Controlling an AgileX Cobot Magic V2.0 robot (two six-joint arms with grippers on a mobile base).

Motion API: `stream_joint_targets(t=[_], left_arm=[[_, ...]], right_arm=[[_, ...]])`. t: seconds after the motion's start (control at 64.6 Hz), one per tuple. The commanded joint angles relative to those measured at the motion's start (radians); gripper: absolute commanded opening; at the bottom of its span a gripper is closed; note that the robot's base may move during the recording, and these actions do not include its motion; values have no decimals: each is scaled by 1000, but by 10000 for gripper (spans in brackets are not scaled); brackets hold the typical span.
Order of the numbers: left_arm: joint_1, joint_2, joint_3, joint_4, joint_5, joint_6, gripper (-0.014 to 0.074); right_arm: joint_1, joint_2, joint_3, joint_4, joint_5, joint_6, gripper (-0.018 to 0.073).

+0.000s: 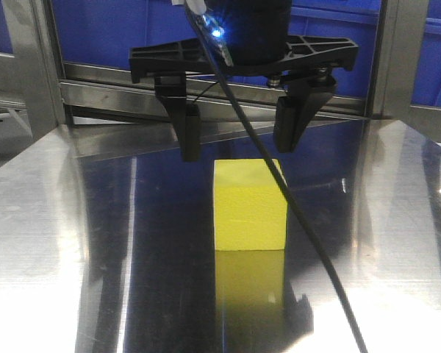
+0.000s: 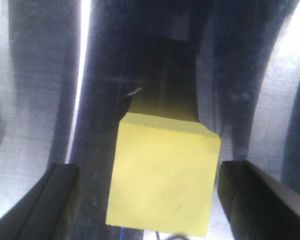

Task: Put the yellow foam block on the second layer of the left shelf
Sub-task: 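Lower the open right gripper around the yellow foam cube and close, then lift the yellow cube with the right gripper off the table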

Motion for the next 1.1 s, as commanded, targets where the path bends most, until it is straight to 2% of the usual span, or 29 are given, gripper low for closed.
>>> stream_joint_targets(t=[0.0,0.263,0.526,0.712,0.82,0.959,1.021,1.083], left_arm=[[-6,-2,26,-2,-82,-4,136],[-6,-2,26,-2,-82,-4,136],[-6,-2,26,-2,-82,-4,136],[-6,-2,26,-2,-82,-4,136],[-6,-2,26,-2,-82,-4,136],[-6,-2,26,-2,-82,-4,136],[-6,-2,26,-2,-82,-4,136],[-6,-2,26,-2,-82,-4,136]], right_arm=[[-9,-50,-12,-28,-46,11,624],[-23,-50,83,-27,-86,11,624],[-30,-50,165,-15,-220,11,624],[-30,-48,201,-15,-265,11,614],[-30,-48,200,-15,-265,11,522],[-35,-48,200,-15,-266,10,300],[-46,-56,200,-17,-267,9,253],[-53,-72,200,-26,-276,-12,245]])
